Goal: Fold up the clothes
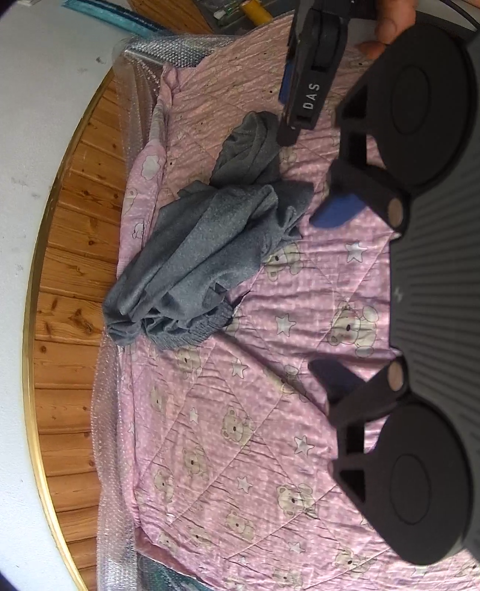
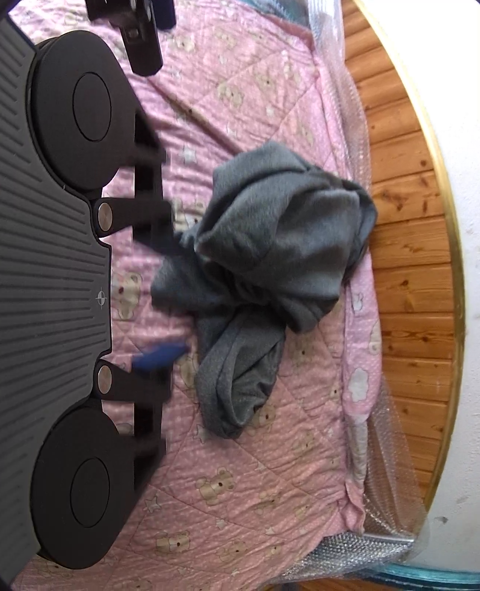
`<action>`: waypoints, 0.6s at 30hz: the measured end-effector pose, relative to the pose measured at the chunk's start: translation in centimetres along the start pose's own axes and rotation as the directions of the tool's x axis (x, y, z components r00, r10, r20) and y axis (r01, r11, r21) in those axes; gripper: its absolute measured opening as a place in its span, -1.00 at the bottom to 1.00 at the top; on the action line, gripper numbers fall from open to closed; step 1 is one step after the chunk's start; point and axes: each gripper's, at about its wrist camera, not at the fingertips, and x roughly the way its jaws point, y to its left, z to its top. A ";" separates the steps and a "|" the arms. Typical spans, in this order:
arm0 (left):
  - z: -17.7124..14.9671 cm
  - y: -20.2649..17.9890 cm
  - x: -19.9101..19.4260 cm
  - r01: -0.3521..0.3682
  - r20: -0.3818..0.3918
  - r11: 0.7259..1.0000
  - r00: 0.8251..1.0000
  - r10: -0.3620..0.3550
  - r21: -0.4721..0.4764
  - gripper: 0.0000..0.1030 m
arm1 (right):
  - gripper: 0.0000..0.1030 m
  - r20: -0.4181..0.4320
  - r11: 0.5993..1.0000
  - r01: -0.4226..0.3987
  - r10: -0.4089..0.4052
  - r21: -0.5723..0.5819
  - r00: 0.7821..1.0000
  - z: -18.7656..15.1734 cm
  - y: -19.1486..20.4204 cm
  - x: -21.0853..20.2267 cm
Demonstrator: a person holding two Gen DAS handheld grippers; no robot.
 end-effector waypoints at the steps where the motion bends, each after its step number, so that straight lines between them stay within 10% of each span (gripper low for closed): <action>1: 0.2 0.1 0.5 -0.009 -0.002 1.000 1.000 0.009 -0.018 0.92 | 0.60 -0.002 1.000 0.002 -0.002 -0.004 1.000 0.2 -0.2 0.6; 18: 9.1 -2.4 13.8 -0.053 -0.108 0.990 0.993 0.039 -0.128 0.93 | 0.67 -0.040 0.991 -0.091 0.095 0.098 0.995 3.1 -6.2 9.7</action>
